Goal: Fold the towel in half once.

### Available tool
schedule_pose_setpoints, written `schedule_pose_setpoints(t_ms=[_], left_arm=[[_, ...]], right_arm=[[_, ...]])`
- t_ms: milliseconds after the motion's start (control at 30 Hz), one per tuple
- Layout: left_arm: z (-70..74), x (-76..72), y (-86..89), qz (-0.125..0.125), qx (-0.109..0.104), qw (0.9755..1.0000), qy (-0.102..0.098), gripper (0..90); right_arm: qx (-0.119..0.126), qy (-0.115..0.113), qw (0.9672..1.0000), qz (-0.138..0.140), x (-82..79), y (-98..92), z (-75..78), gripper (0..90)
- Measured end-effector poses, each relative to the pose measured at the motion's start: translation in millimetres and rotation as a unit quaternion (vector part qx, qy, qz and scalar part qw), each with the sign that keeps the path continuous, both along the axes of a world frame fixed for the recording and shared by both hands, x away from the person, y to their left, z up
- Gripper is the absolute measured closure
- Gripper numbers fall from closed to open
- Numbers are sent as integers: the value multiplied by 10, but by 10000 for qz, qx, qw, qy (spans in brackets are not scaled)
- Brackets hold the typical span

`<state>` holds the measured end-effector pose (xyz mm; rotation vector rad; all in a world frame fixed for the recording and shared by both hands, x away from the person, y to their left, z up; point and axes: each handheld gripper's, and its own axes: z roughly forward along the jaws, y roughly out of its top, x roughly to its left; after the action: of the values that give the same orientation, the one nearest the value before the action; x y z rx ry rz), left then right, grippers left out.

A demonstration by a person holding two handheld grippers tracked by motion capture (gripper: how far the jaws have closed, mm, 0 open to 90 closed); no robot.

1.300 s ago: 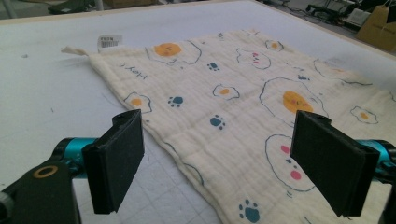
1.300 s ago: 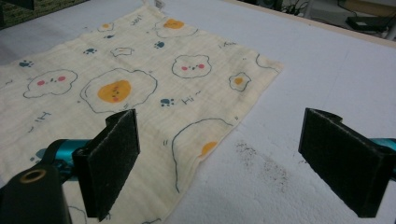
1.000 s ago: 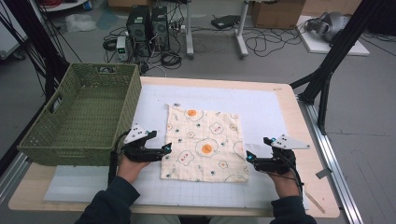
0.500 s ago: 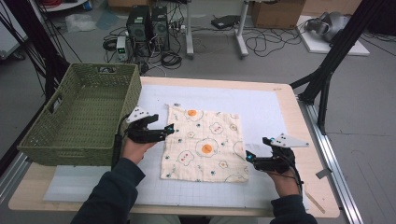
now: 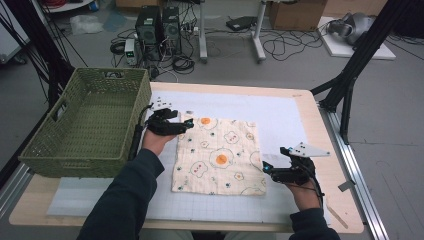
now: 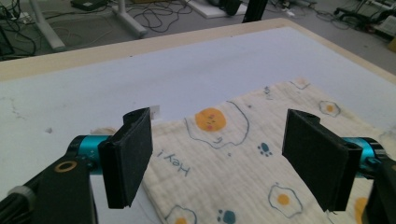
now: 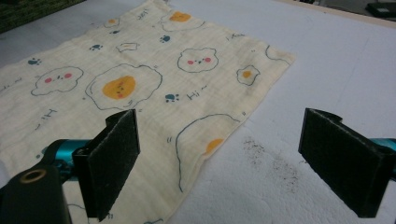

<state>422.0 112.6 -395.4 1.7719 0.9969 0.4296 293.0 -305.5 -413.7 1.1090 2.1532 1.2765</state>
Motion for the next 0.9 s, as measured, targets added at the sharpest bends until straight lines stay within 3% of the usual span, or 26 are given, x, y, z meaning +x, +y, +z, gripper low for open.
schedule_pose_setpoints(t_ms=[67,200,400,500,600,800,900], left_arm=[[-26,68,0,129,82,9999,1,267],[-174,201,12,450,369,9979,276,280],[-302,345,17,649,712,9945,408,335],[-321,431,-35,648,937,9924,465,367],[-384,513,-94,658,1105,9896,647,398],[-504,561,-186,632,1367,9859,730,434],[-515,566,-187,643,1317,9867,705,452]], right_arm=[[-13,-6,10000,18,12,1,-5,117],[-3,-15,10000,43,8,12,-4,117],[6,28,10000,58,12,14,-10,117],[5,56,10000,75,27,26,-22,117],[-14,91,9999,84,43,34,-34,117],[-9,112,9999,87,56,24,-40,117],[-2,217,9997,98,78,29,-57,117]])
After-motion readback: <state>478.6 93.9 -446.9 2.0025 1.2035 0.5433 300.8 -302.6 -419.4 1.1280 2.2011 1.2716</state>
